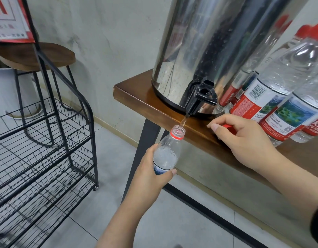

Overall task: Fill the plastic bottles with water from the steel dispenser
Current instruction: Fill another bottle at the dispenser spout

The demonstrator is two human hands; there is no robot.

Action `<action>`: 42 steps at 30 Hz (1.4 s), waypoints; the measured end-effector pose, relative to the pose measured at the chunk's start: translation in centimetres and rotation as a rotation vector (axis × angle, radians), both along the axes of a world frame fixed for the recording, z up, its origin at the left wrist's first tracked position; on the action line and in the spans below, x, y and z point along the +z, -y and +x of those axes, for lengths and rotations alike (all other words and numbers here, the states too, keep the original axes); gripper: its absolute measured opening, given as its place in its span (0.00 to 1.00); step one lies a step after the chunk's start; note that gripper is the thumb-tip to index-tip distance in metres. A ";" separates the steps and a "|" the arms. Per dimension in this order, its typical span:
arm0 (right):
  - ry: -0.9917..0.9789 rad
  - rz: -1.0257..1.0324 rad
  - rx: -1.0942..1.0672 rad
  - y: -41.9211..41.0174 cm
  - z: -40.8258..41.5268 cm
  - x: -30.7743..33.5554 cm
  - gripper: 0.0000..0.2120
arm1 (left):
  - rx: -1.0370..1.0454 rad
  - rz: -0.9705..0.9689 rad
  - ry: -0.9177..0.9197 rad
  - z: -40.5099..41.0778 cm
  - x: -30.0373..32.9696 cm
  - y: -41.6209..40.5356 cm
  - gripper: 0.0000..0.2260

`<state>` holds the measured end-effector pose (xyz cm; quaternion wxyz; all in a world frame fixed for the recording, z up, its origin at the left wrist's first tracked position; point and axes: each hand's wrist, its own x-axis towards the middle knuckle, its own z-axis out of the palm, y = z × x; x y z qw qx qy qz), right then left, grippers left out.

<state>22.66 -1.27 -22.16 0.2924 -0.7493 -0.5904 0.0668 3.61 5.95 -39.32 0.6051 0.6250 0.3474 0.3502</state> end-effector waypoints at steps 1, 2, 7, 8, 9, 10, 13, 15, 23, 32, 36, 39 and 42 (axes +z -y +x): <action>0.000 -0.002 -0.001 0.0 0.0 0.0 0.06 | -0.001 -0.002 0.001 0.0 0.0 0.0 0.34; 0.000 -0.005 -0.001 0.0 0.1 0.0 0.06 | -0.001 -0.004 0.001 0.0 0.0 0.0 0.34; -0.007 -0.003 0.003 0.1 0.1 0.0 0.06 | -0.004 0.000 -0.002 0.0 0.2 0.0 0.34; -0.003 -0.003 0.004 0.1 0.2 0.0 0.06 | -0.003 0.001 -0.003 0.0 0.2 0.0 0.34; 0.001 -0.003 0.004 0.0 0.2 -0.1 0.06 | -0.002 0.002 -0.005 0.1 0.2 0.0 0.34; 0.005 -0.002 0.005 0.0 0.2 -0.1 0.06 | 0.001 0.002 -0.007 0.1 0.1 0.0 0.34; 0.009 0.007 0.011 0.0 0.3 -0.1 0.06 | 0.004 0.002 -0.015 0.1 0.0 0.0 0.34; 0.010 0.007 0.011 0.0 0.3 -0.1 0.06 | 0.004 -0.003 -0.017 0.1 0.0 0.0 0.34; 0.012 0.004 0.007 0.0 0.2 0.0 0.06 | 0.010 -0.003 -0.006 0.1 0.0 0.1 0.34; 0.009 0.001 0.011 0.0 0.1 0.0 0.06 | 0.009 -0.005 -0.004 0.0 0.2 0.0 0.34; 0.003 0.000 0.016 0.0 0.1 0.0 0.06 | 0.011 -0.005 -0.004 0.0 0.2 0.0 0.34; 0.007 0.000 0.019 0.0 0.1 0.0 0.06 | 0.008 -0.005 -0.004 0.0 0.2 0.0 0.33; 0.012 0.018 0.011 0.0 0.1 -0.1 0.06 | 0.007 -0.005 0.002 0.0 0.3 0.0 0.34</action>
